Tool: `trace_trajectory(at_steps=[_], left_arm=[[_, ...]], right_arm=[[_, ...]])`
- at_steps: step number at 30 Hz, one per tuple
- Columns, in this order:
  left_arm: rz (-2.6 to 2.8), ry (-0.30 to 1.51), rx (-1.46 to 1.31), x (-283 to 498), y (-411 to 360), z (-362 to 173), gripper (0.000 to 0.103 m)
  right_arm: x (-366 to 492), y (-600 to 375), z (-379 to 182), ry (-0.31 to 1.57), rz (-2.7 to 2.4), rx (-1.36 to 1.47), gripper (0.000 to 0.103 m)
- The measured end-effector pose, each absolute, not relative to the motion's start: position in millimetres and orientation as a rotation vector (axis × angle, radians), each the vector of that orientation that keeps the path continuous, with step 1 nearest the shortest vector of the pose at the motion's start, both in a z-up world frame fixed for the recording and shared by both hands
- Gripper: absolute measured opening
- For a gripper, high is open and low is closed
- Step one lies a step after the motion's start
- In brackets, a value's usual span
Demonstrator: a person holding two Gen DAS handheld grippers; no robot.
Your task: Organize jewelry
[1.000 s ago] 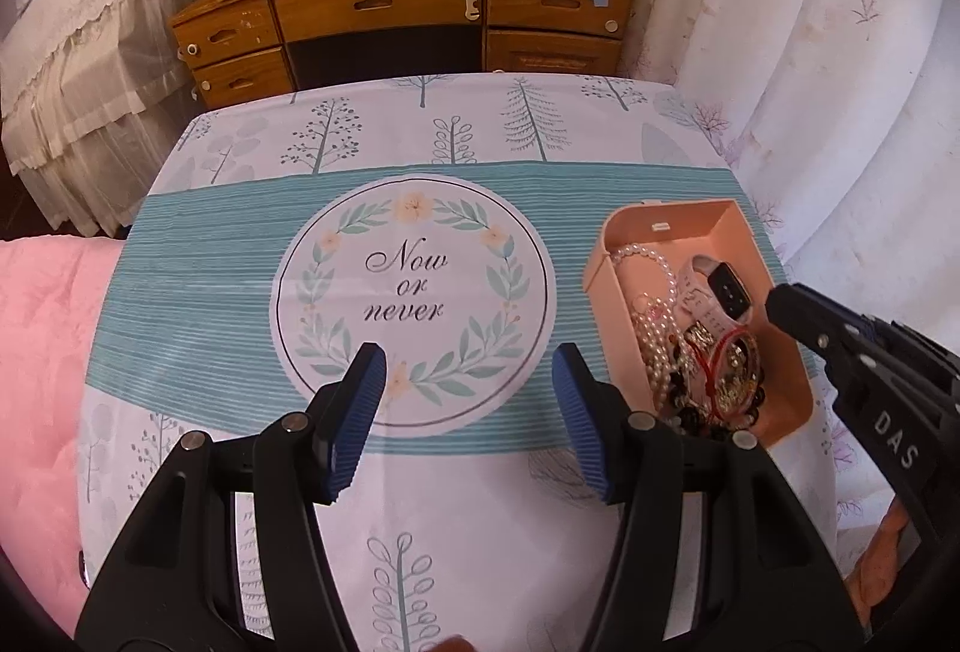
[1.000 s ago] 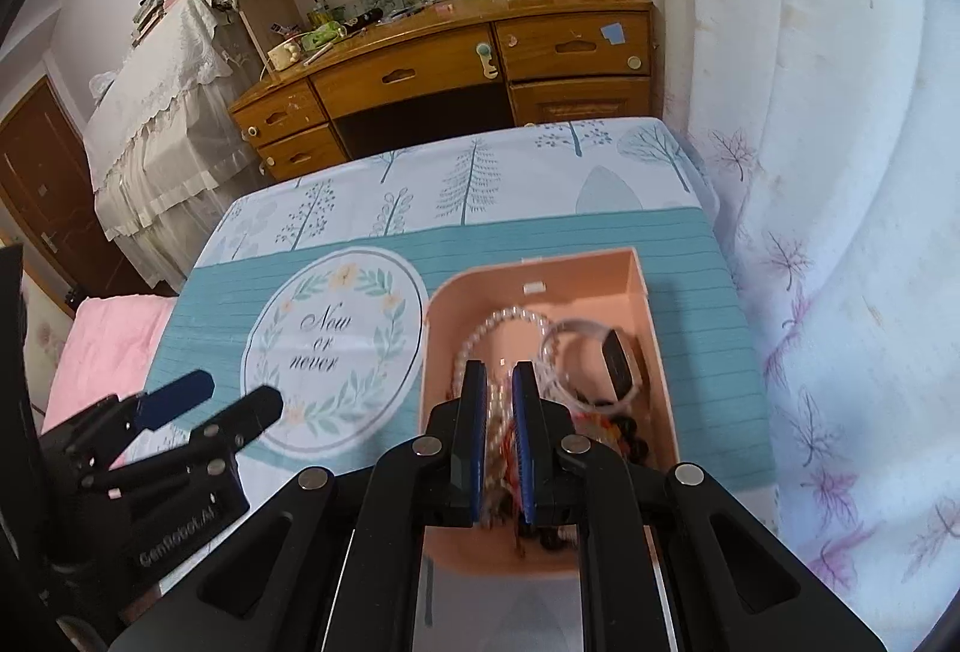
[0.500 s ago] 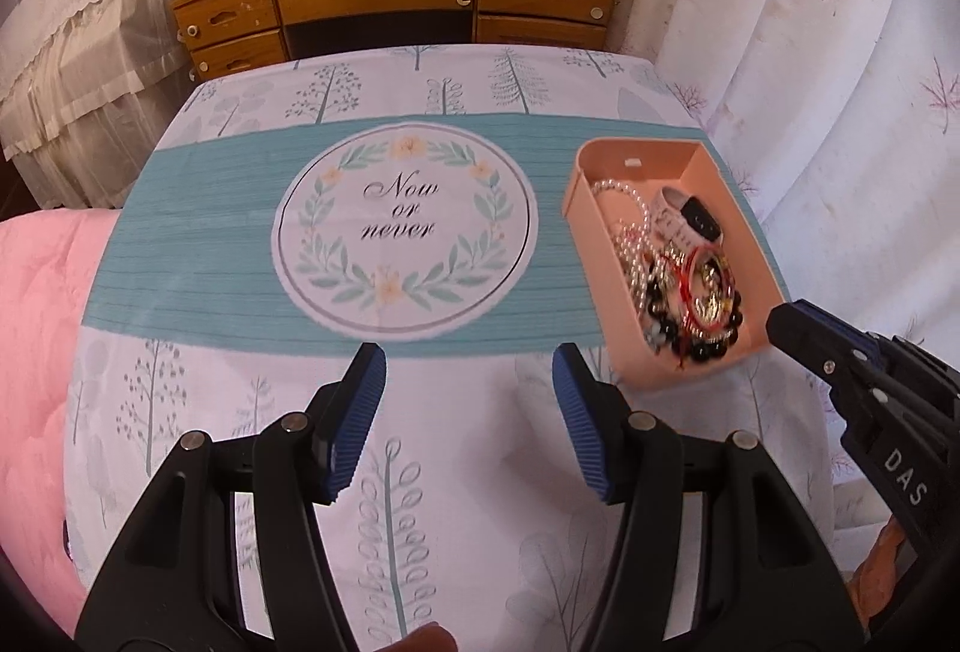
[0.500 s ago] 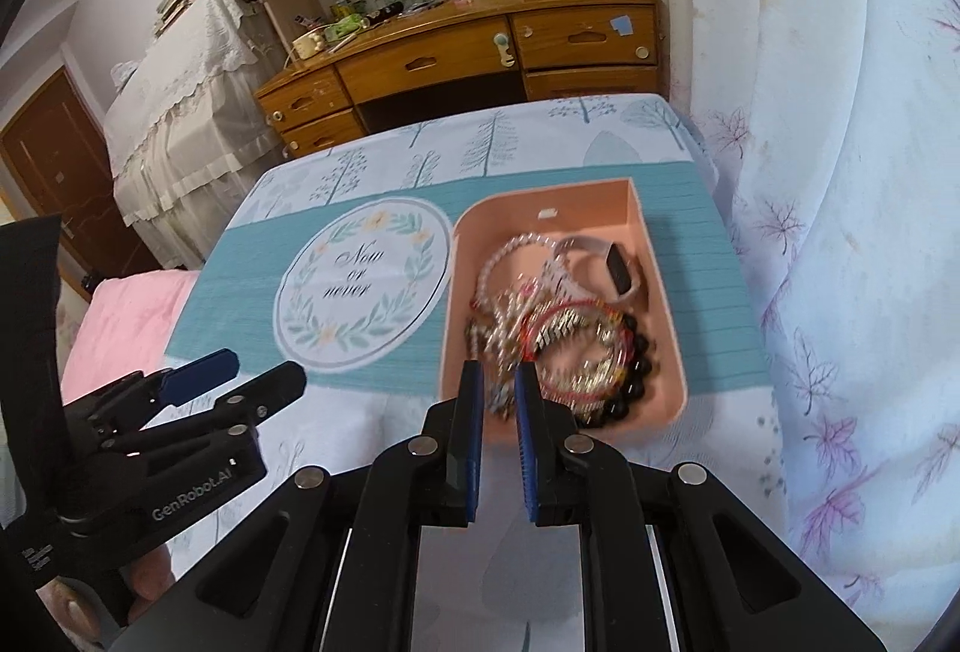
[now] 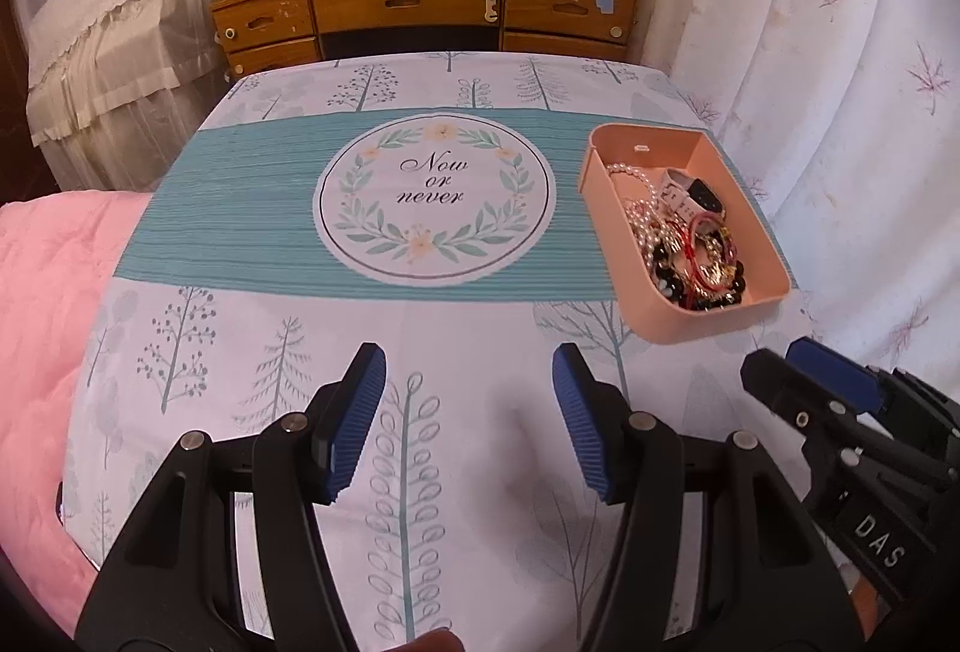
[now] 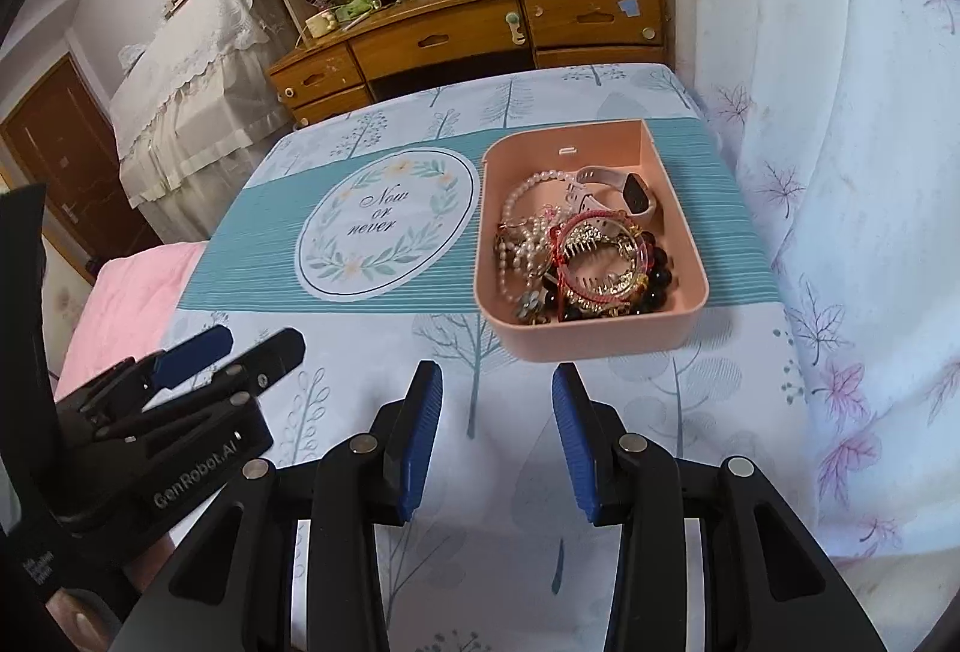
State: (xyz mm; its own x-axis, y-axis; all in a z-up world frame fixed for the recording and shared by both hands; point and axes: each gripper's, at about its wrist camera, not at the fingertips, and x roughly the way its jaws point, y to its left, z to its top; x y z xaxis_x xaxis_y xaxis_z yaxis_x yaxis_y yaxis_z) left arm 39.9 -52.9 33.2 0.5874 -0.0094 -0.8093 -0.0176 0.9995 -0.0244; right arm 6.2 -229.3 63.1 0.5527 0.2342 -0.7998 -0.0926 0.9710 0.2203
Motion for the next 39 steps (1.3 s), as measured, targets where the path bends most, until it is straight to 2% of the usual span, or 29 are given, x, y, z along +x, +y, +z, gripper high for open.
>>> trace_trajectory(at_steps=[3,5,7,39], left_arm=[[0.000,0.944,-0.031,31.4,-53.1,35.1,0.055],[0.003,0.935,-0.035,26.6,-52.5,37.8,0.055],[0.007,0.928,-0.040,23.0,-51.8,40.7,0.055],[0.018,0.885,-0.045,0.9,-50.2,53.9,0.055]], right_arm=[[-5.2,-227.2,69.2,0.953,0.187,0.153,0.047],[-11.5,-227.2,74.8,0.938,0.187,0.155,0.056],[-17.4,-225.4,80.5,0.920,0.186,0.145,0.058],[-35.7,-211.5,93.0,0.901,0.201,0.123,0.058]])
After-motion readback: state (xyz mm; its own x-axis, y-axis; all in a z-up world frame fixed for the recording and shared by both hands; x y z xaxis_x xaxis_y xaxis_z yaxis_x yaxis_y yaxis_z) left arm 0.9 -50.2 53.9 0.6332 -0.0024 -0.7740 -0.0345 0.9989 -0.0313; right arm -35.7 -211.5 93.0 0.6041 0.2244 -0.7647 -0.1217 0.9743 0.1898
